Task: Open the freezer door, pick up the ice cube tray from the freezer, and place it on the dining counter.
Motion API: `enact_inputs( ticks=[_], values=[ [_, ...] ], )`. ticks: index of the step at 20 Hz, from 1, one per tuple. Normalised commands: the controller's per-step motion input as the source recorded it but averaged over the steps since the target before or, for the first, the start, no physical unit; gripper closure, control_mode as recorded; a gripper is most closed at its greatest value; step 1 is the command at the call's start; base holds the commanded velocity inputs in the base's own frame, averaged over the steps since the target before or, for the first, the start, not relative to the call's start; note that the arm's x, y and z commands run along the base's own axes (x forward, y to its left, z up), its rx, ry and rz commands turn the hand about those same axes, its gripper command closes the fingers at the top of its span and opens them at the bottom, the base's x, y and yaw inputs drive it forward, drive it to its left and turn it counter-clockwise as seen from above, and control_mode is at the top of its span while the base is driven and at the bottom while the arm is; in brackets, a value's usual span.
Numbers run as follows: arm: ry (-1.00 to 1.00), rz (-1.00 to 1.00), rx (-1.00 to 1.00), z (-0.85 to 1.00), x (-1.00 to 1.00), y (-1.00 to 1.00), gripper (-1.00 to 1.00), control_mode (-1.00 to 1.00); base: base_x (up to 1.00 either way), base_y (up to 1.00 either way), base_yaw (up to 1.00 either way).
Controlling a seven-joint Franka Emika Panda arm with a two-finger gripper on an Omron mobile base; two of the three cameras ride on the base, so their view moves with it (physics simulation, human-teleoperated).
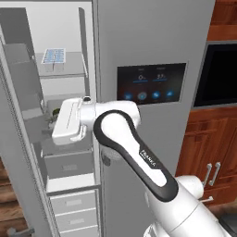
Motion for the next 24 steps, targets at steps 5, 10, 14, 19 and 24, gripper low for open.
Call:
enact_inputs(
  ticks=[5, 10, 14, 19, 24],
  values=[
    [-0.06, -0.03, -0.13, 0.03, -0.23, 0.27, -1.00, -1.00, 0.00, 0.00, 0.00],
    [-0.01, -0.16, -0.02, 0.19, -0.08, -0.75, -1.00, -1.00, 0.00, 0.00, 0.00],
    [0.00, -0.23, 0.00, 0.21, 0.00, -1.00, -1.00, -1.00, 0.00, 0.00, 0.00],
    [0.01, -0.34, 0.00, 0.17, 0.00, -1.00, -1.00, -1.00, 0.00, 0.00, 0.00],
    [0.13, -0.56, 0.00, 0.04, -0.02, -1.00, -1.00, -1.00, 0.00, 0.00, 0.00]
  ],
)
